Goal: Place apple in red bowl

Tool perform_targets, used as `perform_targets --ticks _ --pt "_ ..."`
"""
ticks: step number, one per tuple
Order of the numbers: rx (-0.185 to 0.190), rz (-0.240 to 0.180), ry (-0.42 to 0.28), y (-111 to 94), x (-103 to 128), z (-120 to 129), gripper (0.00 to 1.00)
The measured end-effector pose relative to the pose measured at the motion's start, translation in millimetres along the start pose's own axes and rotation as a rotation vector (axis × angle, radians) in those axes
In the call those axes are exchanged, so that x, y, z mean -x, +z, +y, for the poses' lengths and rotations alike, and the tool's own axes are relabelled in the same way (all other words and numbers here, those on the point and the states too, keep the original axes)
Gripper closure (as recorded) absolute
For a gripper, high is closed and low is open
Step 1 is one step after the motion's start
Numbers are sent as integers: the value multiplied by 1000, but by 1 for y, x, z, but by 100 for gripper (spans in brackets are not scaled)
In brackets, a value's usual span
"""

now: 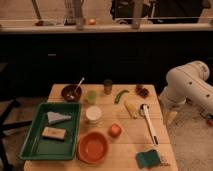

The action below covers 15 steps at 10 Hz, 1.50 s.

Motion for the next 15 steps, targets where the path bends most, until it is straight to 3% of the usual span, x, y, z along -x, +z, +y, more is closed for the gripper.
perform_targets --ticks 10,13,15 --pt "-1 -1 -1 0 0 0 20" --pt "-33 -7 -122 -2 17 5 20" --pt "-41 -27 -285 -2 54 13 20"
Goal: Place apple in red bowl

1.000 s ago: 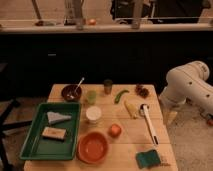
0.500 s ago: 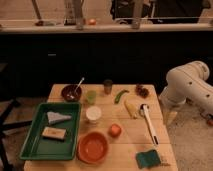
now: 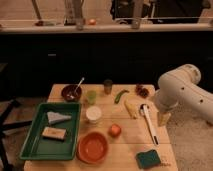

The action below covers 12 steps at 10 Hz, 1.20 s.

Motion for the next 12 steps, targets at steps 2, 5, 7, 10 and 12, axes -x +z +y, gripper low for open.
perform_targets --ticks 2,5,7,10,12 --pt "9 -21 -146 4 21 -1 20" --pt "65 -51 -327 19 51 -6 20" --pt "95 -63 -368 24 55 -6 20" --pt "133 -97 -505 42 78 -9 20" --pt "149 -103 -562 52 88 -7 20"
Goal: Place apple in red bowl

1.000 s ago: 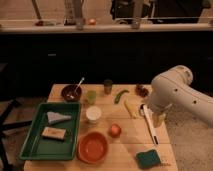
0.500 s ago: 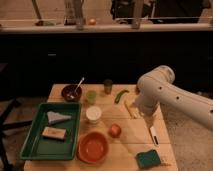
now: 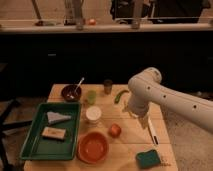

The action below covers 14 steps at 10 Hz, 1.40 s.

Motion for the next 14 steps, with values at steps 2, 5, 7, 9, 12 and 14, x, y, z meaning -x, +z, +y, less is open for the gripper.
perform_targets --ticks 2,5,7,9,12,14 --pt "2 -8 -27 8 10 -3 20" --pt "-2 -31 -35 22 20 -7 20" --pt "4 -38 -42 30 27 -11 20" --pt "20 -45 -54 44 42 -19 20" --pt "45 -68 -78 61 69 -32 20" --pt "58 -75 -103 68 88 -43 20"
